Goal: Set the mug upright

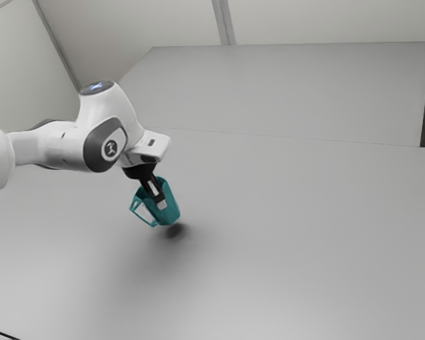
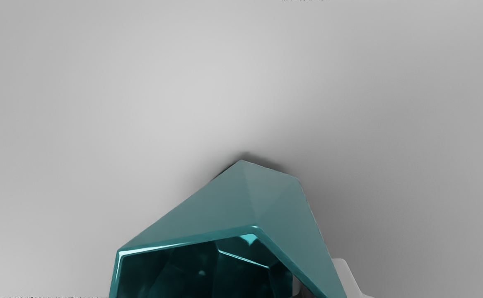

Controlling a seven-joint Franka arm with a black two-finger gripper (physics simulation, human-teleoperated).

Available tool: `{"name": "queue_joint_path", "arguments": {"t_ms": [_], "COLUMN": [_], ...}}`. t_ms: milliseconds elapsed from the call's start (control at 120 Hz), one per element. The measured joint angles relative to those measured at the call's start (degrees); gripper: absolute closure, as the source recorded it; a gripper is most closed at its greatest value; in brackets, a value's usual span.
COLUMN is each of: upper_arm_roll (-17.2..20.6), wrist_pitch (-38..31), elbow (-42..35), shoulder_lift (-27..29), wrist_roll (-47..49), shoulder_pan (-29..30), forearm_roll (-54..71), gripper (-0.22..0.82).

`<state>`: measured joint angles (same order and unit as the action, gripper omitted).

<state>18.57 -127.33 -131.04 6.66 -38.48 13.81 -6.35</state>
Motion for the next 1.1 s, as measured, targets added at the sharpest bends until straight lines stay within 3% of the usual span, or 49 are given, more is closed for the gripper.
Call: {"name": "queue_joint_path", "arguments": {"t_ms": [708, 925, 1100], "upper_arm_roll": [0.7, 0.9, 1.1], "wrist_pitch": [-10.2, -12.0, -12.6], "elbow": [-3.9, -4.3, -4.5], "shoulder_lift": [-4.0, -3.9, -3.4], "wrist_roll": [20.6, 22.5, 23.6], "shoulder_pan": [0.0, -0.5, -0.5], "forearm_roll": [2.2, 1.5, 1.3], "gripper": [0.78, 0.35, 0.15]}}
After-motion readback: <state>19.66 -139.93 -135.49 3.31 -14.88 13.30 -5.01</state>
